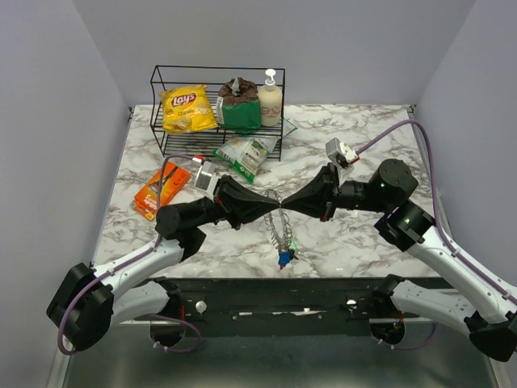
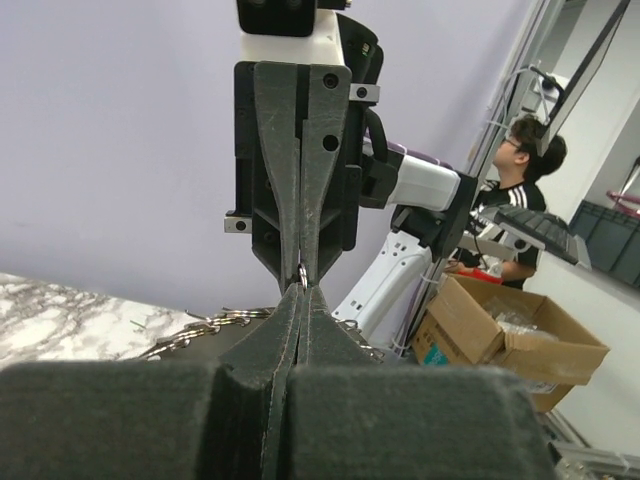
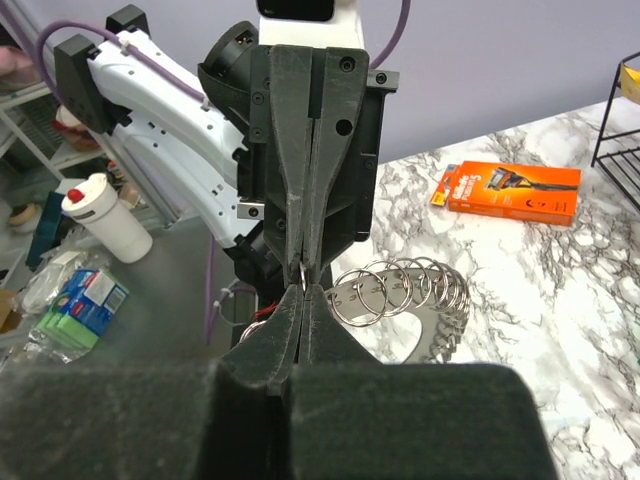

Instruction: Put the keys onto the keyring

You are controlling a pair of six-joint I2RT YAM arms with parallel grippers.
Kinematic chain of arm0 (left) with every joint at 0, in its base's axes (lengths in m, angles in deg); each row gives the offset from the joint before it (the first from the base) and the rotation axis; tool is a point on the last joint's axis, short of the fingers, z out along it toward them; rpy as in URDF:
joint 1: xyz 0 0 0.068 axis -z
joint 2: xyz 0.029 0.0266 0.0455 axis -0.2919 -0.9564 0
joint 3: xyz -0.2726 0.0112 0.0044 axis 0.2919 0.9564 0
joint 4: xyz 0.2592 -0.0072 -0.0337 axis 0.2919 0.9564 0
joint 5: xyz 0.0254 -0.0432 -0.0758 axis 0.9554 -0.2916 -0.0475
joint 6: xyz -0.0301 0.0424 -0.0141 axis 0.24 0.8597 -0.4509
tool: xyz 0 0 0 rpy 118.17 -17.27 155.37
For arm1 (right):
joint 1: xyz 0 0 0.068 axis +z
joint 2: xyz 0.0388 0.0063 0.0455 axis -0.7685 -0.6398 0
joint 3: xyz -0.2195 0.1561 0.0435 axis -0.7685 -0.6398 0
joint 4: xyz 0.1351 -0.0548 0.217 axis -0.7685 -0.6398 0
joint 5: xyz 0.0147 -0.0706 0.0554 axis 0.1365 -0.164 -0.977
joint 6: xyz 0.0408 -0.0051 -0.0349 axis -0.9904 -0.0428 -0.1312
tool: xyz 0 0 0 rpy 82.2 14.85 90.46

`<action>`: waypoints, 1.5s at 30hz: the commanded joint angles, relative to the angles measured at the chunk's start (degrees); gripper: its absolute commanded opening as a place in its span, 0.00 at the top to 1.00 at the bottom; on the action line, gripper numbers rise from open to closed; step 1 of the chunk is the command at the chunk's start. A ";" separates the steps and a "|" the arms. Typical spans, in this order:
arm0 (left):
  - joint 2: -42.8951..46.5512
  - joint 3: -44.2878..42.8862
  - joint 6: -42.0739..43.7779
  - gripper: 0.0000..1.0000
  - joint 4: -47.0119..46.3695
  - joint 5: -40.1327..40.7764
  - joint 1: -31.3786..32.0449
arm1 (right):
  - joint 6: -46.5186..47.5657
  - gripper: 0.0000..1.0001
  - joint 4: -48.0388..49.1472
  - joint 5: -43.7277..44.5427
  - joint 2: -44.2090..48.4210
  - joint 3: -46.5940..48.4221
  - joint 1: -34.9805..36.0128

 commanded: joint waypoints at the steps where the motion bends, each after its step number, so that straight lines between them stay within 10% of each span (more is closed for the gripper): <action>1: 3.35 -1.44 3.72 1.00 -6.59 -0.68 0.18 | 1.75 0.99 -2.98 -1.25 0.56 2.30 0.14; 16: 8.10 -4.16 12.33 0.57 9.50 -3.92 0.18 | 6.49 0.99 -11.94 -1.16 -0.67 5.64 0.05; 26: 9.24 -18.57 35.50 0.34 56.54 -10.52 0.18 | 13.96 0.99 -21.08 -1.33 -2.42 10.12 0.14; 45: 4.85 -29.57 49.07 0.51 83.33 -12.72 0.26 | 22.75 0.99 -33.04 -4.32 -6.38 16.89 0.14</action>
